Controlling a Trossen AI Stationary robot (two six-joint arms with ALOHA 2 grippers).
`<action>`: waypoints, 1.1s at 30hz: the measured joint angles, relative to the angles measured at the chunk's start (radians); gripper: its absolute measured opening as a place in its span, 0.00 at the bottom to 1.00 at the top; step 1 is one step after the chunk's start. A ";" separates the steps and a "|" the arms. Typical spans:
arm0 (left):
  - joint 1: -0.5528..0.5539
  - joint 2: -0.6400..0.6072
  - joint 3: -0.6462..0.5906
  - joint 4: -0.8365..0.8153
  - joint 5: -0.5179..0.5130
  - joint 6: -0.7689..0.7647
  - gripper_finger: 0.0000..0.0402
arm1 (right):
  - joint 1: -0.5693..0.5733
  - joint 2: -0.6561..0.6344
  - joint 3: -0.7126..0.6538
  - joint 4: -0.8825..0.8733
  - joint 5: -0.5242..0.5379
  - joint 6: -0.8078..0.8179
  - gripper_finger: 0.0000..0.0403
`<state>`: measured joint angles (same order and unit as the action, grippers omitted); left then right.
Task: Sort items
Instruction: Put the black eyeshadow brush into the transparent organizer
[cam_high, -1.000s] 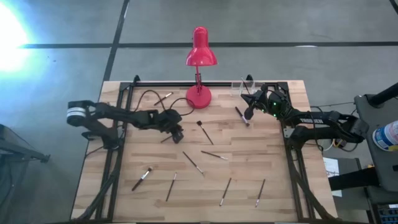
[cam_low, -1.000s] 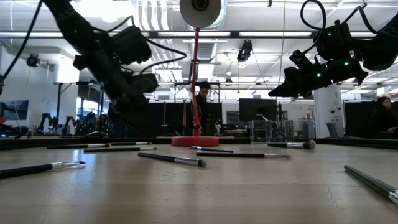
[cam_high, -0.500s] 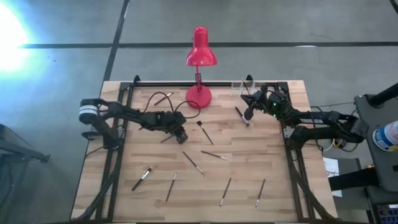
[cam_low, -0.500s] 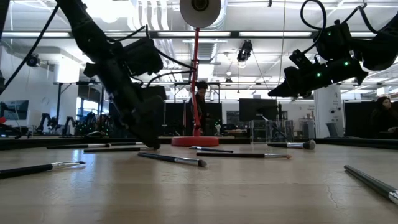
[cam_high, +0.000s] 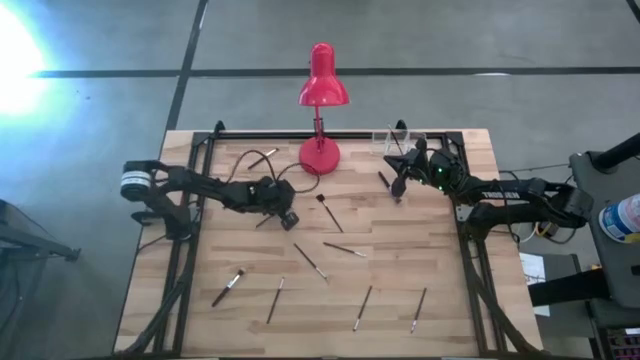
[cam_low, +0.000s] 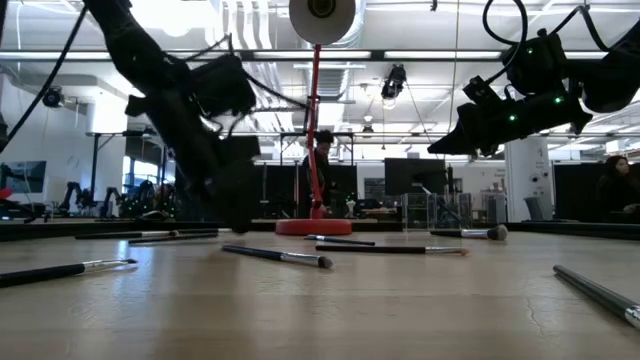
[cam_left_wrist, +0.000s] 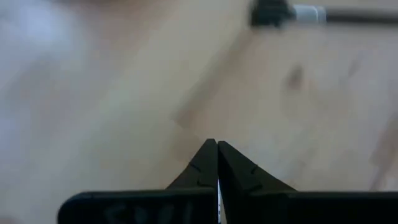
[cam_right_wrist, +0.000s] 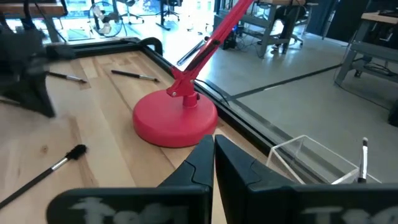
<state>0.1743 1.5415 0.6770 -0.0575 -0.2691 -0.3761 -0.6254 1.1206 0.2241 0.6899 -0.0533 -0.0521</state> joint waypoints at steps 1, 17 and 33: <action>0.001 -0.026 -0.001 0.022 -0.023 0.004 0.00 | 0.000 0.000 0.000 0.000 0.000 0.000 0.02; -0.001 -0.118 -0.360 1.146 0.027 0.049 0.00 | 0.080 0.004 -0.049 0.055 0.000 0.057 0.02; -0.021 0.202 -0.115 1.471 0.216 0.092 0.00 | 0.503 0.140 -0.003 0.297 0.106 0.191 0.13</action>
<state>0.1531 1.7434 0.5622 1.4130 -0.0534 -0.2844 -0.1227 1.2603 0.2214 0.9871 0.0528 0.1389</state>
